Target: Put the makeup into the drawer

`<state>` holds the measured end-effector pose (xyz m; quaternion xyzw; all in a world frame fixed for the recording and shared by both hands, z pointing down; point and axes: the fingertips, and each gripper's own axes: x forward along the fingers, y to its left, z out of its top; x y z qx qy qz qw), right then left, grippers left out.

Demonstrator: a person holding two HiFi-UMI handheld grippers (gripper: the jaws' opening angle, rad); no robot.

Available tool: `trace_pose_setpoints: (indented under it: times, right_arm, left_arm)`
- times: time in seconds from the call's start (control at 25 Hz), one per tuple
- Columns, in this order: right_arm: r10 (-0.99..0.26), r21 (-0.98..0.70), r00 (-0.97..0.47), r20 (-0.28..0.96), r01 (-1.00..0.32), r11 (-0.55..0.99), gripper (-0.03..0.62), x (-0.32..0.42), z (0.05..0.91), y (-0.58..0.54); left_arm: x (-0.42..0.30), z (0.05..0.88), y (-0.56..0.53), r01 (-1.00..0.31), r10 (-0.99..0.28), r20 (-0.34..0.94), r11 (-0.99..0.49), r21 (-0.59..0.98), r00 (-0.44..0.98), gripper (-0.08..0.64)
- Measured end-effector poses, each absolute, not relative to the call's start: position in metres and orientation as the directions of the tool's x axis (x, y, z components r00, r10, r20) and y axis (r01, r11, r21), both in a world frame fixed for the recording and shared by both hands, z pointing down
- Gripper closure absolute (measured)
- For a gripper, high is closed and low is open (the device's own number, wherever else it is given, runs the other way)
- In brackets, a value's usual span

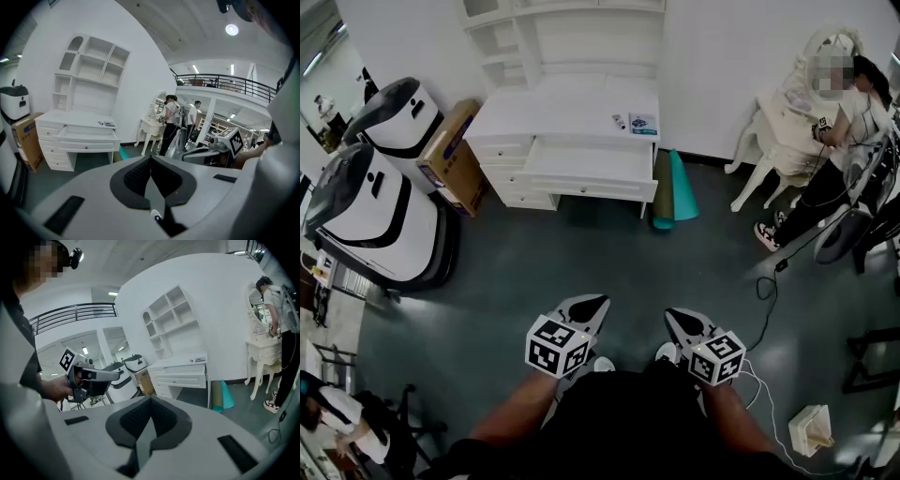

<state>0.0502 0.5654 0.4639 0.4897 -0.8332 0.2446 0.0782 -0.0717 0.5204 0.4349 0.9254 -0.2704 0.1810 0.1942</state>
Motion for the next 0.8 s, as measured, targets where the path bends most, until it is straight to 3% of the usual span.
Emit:
trace_pose_setpoints:
  times: [0.28, 0.8]
  right_arm:
    - [-0.801, -0.422, -0.508, 0.317, -0.832, 0.361, 0.566, 0.054, 0.459, 0.562]
    - [-0.768, -0.349, -0.544, 0.338, -0.83, 0.435, 0.563, 0.023, 0.463, 0.563]
  left_arm:
    - [-0.075, 0.437, 0.519, -0.579, -0.437, 0.444, -0.773, 0.258, 0.782, 0.549]
    - [-0.088, 0.445, 0.524, -0.576, -0.429, 0.443, -0.769, 0.277, 0.787, 0.549]
